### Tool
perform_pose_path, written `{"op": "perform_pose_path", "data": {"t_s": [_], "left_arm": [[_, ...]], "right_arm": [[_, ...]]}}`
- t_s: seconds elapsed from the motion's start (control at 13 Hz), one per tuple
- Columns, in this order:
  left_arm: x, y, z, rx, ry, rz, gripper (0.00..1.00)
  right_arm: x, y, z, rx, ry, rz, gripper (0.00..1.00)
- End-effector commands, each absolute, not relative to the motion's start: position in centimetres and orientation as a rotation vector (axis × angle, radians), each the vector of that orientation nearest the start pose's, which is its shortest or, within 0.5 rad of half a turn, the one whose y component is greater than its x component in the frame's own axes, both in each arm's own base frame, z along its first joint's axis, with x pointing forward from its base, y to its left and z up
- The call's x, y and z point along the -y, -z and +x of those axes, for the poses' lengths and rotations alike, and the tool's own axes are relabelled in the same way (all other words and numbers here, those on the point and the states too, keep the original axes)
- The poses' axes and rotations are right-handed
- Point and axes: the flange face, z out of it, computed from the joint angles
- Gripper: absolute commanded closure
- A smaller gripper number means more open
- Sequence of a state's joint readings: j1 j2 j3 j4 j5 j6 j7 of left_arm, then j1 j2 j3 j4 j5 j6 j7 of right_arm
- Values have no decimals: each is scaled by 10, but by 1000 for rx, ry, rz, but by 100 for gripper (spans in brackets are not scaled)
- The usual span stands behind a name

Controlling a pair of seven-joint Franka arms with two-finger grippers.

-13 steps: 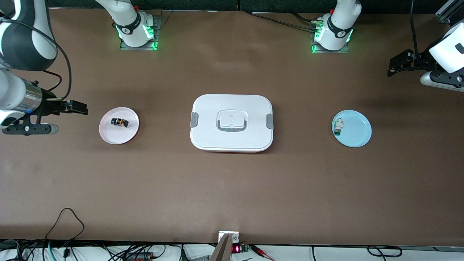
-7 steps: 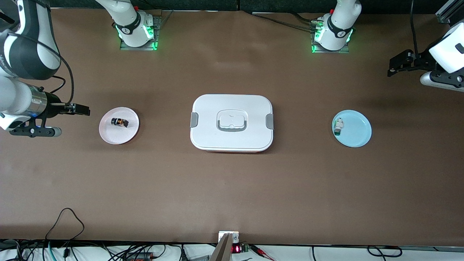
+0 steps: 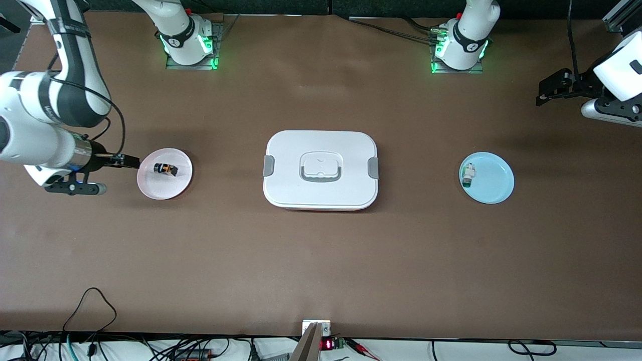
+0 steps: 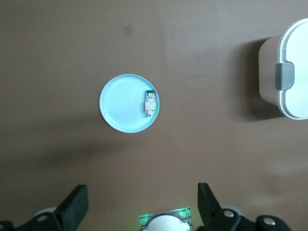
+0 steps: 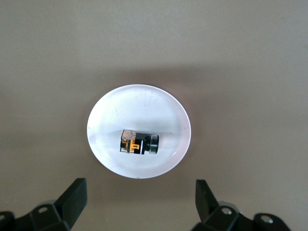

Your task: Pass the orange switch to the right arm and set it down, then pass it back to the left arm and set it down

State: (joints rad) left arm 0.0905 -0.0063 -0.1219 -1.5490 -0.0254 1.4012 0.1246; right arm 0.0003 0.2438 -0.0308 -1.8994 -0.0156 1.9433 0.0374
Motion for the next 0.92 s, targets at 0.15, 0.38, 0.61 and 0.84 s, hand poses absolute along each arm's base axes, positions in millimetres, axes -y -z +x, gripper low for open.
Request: {"op": "perform_pose_path", "data": {"t_s": [0.15, 0.38, 0.61, 0.84], "left_arm": [[19, -627, 529, -282, -226, -3167, 0], [19, -628, 528, -282, -223, -3167, 0], [19, -628, 528, -282, -223, -3167, 0], [19, -627, 529, -282, -228, -3167, 0]], "right_arm": [[9, -328, 570, -94, -280, -3151, 0], [2, -313, 565, -72, -295, -3151, 0], [-6, -287, 551, -40, -280, -3155, 0], [-6, -258, 530, -37, -203, -3158, 0]]}}
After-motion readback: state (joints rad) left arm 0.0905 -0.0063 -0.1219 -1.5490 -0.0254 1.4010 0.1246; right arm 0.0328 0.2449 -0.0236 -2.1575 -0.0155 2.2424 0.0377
